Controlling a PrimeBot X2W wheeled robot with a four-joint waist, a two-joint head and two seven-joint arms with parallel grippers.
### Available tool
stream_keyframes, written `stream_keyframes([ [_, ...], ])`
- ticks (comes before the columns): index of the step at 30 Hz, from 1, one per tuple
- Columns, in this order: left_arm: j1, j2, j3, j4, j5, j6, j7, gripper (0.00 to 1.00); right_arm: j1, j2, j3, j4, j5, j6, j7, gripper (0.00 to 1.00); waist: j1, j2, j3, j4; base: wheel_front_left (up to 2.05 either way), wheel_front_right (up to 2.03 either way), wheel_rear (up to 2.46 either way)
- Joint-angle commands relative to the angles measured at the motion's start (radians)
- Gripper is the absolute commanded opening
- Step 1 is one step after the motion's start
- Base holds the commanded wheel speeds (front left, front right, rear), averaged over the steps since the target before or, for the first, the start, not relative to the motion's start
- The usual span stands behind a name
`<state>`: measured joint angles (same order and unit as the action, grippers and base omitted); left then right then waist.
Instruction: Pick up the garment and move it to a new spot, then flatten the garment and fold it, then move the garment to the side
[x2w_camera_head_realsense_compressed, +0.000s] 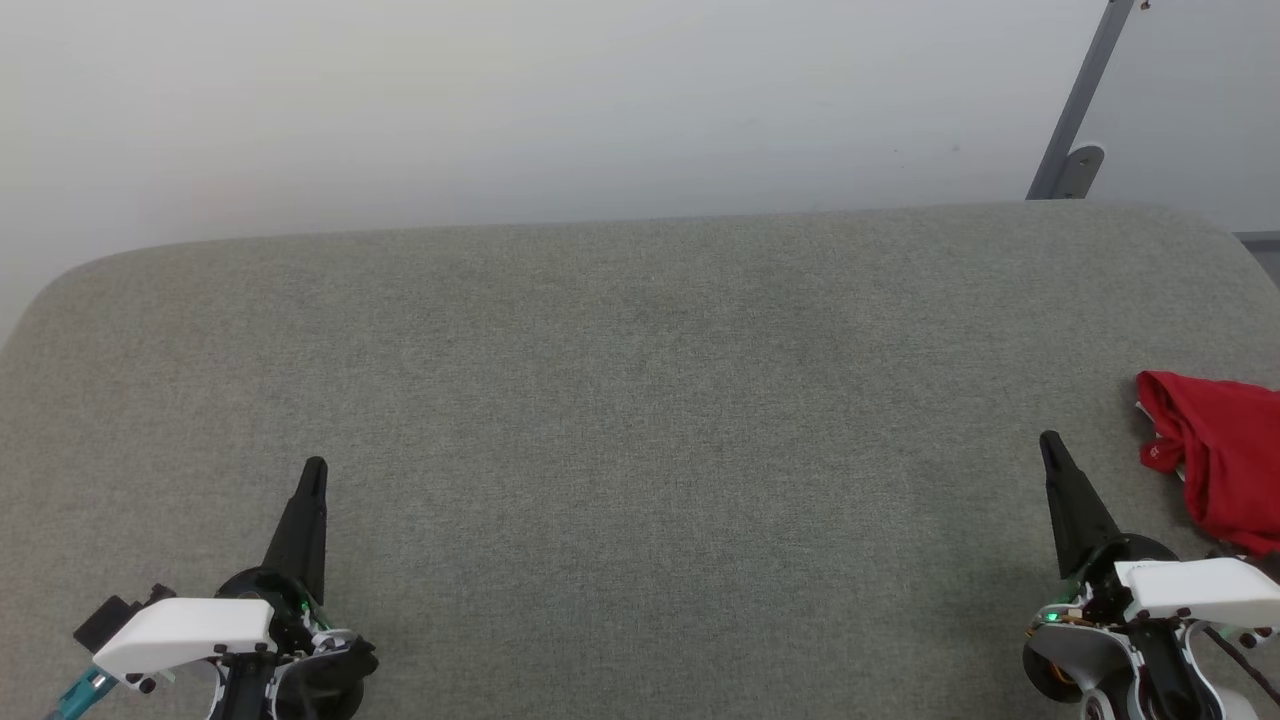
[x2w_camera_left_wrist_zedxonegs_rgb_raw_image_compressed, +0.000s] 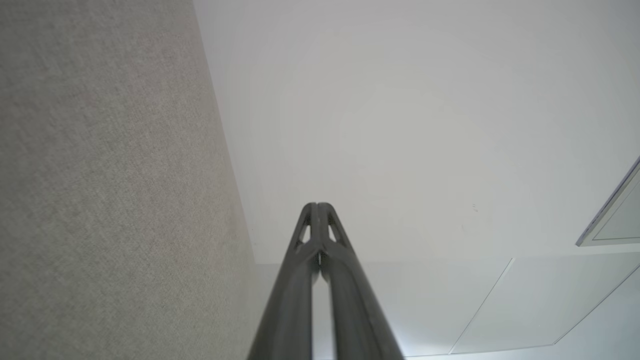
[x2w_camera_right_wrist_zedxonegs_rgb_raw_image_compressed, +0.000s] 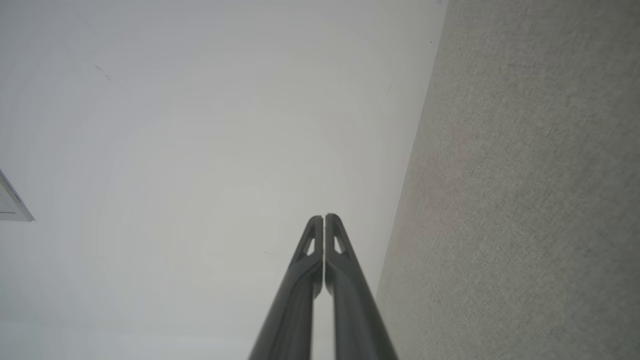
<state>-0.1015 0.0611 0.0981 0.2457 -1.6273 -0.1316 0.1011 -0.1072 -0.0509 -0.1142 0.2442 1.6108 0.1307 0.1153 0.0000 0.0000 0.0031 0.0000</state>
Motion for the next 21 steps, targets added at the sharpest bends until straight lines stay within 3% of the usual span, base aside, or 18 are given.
stream_keyframes([
  [1,-0.013,-0.002,0.004,0.000,0.005,0.002,0.005,0.00,-0.005,0.002,0.001,0.002,0.004,0.000,0.001,0.00,0.0000,0.0000,0.000,0.000,0.00,0.00,0.00],
  [21,-0.013,-0.004,0.008,0.000,0.008,0.002,0.007,0.00,-0.005,0.002,0.001,0.002,0.004,0.000,0.001,0.00,0.0000,0.0000,0.000,0.000,0.00,0.00,0.00],
])
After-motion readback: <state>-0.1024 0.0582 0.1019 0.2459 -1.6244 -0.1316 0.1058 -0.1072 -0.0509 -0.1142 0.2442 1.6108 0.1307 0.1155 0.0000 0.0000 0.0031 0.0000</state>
